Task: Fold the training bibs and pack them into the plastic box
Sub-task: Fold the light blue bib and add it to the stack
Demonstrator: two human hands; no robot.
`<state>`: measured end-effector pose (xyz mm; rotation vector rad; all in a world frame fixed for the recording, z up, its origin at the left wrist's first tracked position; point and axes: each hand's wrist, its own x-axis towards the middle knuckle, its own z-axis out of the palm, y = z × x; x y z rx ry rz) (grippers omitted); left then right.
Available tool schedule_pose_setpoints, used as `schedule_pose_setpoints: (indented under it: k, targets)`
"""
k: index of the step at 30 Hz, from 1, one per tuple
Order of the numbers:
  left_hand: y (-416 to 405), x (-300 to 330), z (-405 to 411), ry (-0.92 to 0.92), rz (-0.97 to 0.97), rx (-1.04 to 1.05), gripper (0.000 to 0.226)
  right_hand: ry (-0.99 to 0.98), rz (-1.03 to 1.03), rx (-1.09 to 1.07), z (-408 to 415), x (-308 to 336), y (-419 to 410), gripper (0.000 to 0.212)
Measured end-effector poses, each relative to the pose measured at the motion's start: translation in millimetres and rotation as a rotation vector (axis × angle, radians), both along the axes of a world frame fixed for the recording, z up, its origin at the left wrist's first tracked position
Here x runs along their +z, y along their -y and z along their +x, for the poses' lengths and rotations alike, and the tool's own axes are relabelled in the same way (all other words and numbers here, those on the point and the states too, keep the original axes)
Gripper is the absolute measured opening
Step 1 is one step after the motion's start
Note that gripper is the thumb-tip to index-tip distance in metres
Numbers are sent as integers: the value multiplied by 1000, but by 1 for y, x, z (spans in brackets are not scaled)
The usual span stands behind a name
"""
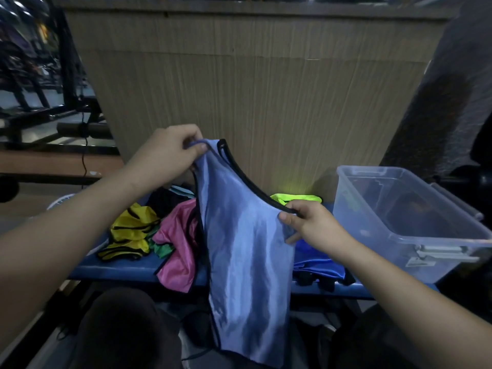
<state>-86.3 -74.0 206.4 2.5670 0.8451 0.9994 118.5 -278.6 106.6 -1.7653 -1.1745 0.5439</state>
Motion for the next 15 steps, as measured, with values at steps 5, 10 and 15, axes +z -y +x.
schedule_pose_setpoints:
  k: [5, 10, 15]
  targets:
    - [-18, 29, 16, -29, 50, -43, 12, -63, 19, -18, 21, 9, -26, 25]
    - [-40, 46, 41, -30, 41, -28, 12, -179, 62, -18, 45, 25, -54, 23]
    - [-70, 59, 73, 4, 23, -70, 10, -223, 109, -43, 74, 34, -90, 11]
